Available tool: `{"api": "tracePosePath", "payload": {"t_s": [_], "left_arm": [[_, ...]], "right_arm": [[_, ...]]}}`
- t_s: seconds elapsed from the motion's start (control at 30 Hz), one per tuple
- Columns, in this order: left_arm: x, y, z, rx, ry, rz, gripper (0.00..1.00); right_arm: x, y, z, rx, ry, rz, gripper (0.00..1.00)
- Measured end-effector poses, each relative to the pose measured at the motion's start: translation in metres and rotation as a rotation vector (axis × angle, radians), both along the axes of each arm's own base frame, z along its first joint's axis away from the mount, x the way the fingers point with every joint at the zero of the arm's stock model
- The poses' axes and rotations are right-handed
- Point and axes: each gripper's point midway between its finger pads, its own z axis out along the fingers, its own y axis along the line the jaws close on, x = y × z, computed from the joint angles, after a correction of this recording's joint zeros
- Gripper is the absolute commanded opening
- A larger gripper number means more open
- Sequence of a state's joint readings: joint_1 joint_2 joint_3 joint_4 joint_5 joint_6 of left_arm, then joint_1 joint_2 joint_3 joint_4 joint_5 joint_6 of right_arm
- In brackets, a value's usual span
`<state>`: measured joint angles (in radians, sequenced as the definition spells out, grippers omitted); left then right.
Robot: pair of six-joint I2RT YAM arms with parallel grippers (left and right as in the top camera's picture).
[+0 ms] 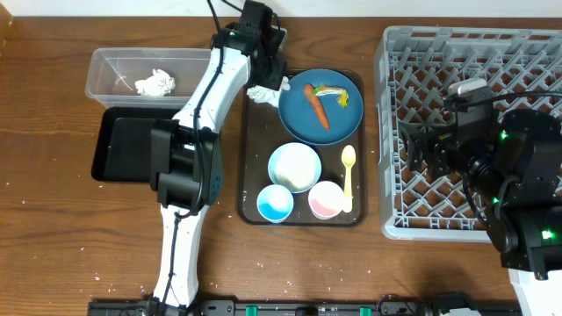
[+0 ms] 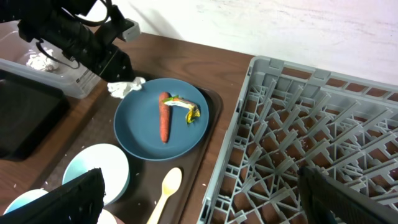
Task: Sort waste into correct bins and load items into the dishwasher rack
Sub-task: 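Grasp the second crumpled tissue beside the plate with the left gripper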
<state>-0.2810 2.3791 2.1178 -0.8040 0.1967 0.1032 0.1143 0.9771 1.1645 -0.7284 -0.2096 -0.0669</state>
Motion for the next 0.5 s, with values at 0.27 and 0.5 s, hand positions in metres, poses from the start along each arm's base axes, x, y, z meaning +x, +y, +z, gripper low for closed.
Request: {"api": "tracePosePath", "payload": {"t_s": [0.27,0.5], "left_arm": [[-0.020,0.005,-0.008,0.023,0.087,0.003,0.34],[-0.020,0.005,-0.008,0.024,0.088,0.003,0.06]], "right_arm": [[0.000,0.000,0.000,0.000,0.001,0.000,0.97],[-0.001,0.000,-0.001,-0.001,0.005,0.000,0.96]]}}
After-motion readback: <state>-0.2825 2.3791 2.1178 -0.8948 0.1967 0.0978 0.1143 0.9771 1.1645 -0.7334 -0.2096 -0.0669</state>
